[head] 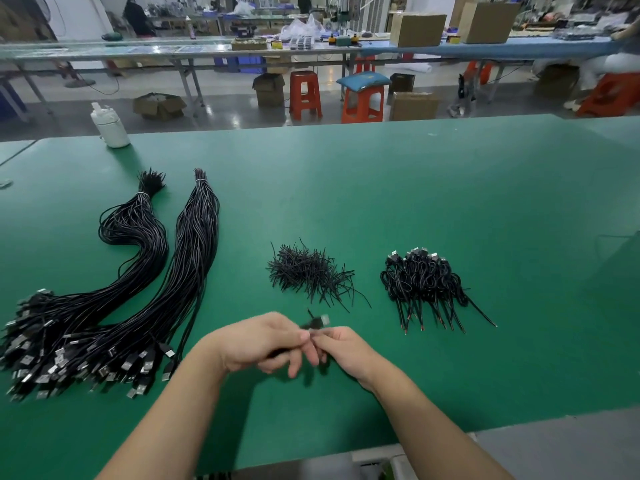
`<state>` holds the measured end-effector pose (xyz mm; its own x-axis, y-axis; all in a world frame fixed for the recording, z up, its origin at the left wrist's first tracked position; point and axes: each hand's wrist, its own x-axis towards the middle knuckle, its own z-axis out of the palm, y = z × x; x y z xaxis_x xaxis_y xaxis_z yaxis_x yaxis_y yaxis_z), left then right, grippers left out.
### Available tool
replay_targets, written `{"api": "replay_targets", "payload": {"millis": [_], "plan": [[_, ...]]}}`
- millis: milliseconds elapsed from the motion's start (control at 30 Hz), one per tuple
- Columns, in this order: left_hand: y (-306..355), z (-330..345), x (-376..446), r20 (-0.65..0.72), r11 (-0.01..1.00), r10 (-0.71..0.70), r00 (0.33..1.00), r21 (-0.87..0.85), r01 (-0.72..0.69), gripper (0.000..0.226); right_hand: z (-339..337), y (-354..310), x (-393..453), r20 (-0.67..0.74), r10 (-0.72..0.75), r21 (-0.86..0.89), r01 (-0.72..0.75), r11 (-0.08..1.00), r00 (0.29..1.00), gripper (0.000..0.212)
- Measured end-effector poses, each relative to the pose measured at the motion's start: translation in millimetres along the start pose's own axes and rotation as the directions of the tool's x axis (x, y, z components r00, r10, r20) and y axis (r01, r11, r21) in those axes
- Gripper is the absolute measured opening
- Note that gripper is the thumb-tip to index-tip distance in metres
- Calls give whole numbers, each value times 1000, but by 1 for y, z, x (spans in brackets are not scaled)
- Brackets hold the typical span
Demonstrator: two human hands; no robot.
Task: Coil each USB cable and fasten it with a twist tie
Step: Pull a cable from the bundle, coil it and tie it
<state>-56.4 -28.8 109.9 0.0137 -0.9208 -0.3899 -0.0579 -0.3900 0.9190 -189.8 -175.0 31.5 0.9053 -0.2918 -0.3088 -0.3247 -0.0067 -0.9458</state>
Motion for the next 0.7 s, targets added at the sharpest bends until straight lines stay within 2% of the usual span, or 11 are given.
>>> {"api": "replay_targets", "payload": {"millis": [33,100,167,233,333,400,467,567,633,700], "plan": [[3,2,0,-5,981,-92,996,172,91,37,1,-1,0,18,10,-11,-10,1000,1000,32],[8,10,4,-97,863,-218,971,446,239,35,3,-4,-1,52,10,-19,-10,1000,999,33],[11,16,7,-204,729,-255,945,602,326,38,3,-5,0,41,5,-28,-4,1000,999,26],[13,19,9,-302,581,-237,923,718,384,42,4,-3,3,14,-4,-23,5,1000,1000,17],[11,24,14,-447,355,-179,876,801,481,32,6,2,5,-7,-31,-30,31,999,999,7],[8,28,17,-515,276,-160,842,796,539,23,9,4,4,-18,-57,-37,56,998,998,7],[5,30,18,-548,238,-153,822,787,569,19,9,4,4,-31,-74,-45,73,996,997,8],[-2,32,18,-560,242,-176,809,772,587,26,9,3,3,-60,-101,-40,99,994,993,12],[-6,33,18,-582,288,-188,792,738,610,27,8,5,3,-69,-116,-36,114,993,991,12],[-12,36,19,-631,370,-109,768,692,620,28,7,5,3,-62,-133,-11,133,991,989,14]]}}
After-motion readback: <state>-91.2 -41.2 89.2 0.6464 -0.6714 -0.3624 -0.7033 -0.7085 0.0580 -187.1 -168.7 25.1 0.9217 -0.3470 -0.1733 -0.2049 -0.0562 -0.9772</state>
